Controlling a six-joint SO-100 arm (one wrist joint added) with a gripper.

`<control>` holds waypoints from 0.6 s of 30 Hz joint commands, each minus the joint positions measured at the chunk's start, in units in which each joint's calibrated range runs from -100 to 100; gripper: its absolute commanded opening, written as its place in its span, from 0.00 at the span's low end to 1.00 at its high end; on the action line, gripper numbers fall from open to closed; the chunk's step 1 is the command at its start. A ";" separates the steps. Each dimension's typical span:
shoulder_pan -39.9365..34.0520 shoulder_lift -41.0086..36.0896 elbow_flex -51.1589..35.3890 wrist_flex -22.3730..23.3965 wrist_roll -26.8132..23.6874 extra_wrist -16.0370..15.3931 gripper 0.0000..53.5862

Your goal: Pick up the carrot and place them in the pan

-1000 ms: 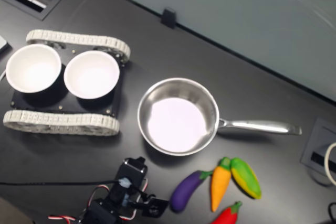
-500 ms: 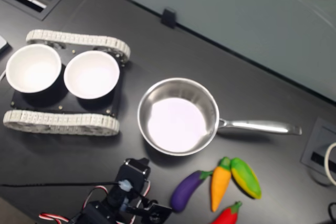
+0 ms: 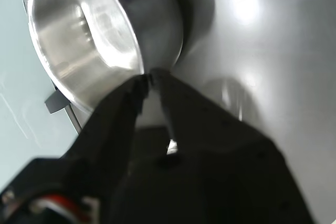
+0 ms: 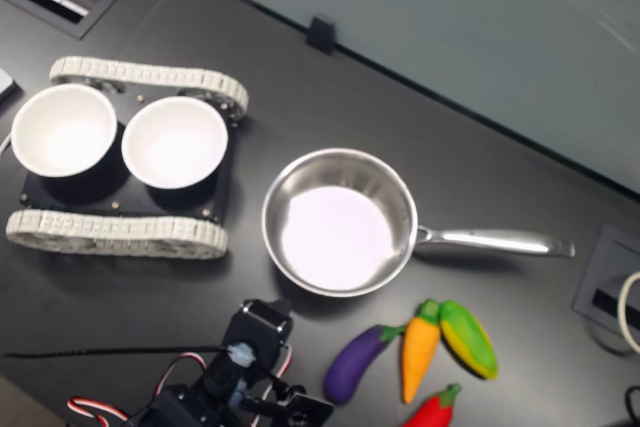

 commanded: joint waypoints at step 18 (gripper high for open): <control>7.94 5.47 -16.11 0.34 0.20 -0.33 0.00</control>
